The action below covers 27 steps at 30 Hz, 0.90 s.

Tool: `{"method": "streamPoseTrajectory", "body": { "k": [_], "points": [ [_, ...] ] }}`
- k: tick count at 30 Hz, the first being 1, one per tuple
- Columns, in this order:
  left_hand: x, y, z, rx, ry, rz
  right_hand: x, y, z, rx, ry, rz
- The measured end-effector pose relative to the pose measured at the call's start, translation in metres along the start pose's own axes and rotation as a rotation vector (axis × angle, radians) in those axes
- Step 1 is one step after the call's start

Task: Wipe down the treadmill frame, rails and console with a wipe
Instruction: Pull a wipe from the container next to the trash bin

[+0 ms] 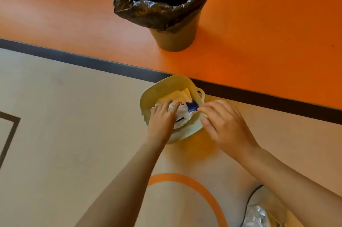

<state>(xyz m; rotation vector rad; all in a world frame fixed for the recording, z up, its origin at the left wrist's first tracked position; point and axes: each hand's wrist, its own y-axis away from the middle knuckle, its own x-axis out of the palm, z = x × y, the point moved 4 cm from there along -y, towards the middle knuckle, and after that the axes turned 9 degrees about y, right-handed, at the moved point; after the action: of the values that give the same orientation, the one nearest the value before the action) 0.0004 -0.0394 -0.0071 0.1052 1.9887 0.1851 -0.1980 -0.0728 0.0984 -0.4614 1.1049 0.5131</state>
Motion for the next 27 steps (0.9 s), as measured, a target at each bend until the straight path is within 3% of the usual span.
{"method": "streamPoseTrajectory", "body": {
  "k": [7, 13, 16, 20, 27],
  "points": [
    [0.021, -0.003, 0.01, 0.011, -0.178, 0.083, 0.018, -0.003, -0.01, -0.011, 0.023, -0.013],
    [-0.003, 0.001, -0.007, 0.052, 0.08, -0.096, 0.012, -0.01, -0.005, -0.015, 0.025, -0.033],
    [-0.028, 0.007, -0.021, 0.046, 0.176, -0.135, -0.004, -0.015, 0.002, -0.009, 0.022, -0.049],
    [-0.071, 0.02, -0.041, -0.012, 0.295, -0.06, -0.038, -0.022, 0.019, 0.012, 0.02, -0.034],
    [-0.21, 0.047, -0.094, -0.053, 0.497, -0.043, -0.148, -0.033, 0.051, 0.106, -0.044, 0.02]
  ]
}}
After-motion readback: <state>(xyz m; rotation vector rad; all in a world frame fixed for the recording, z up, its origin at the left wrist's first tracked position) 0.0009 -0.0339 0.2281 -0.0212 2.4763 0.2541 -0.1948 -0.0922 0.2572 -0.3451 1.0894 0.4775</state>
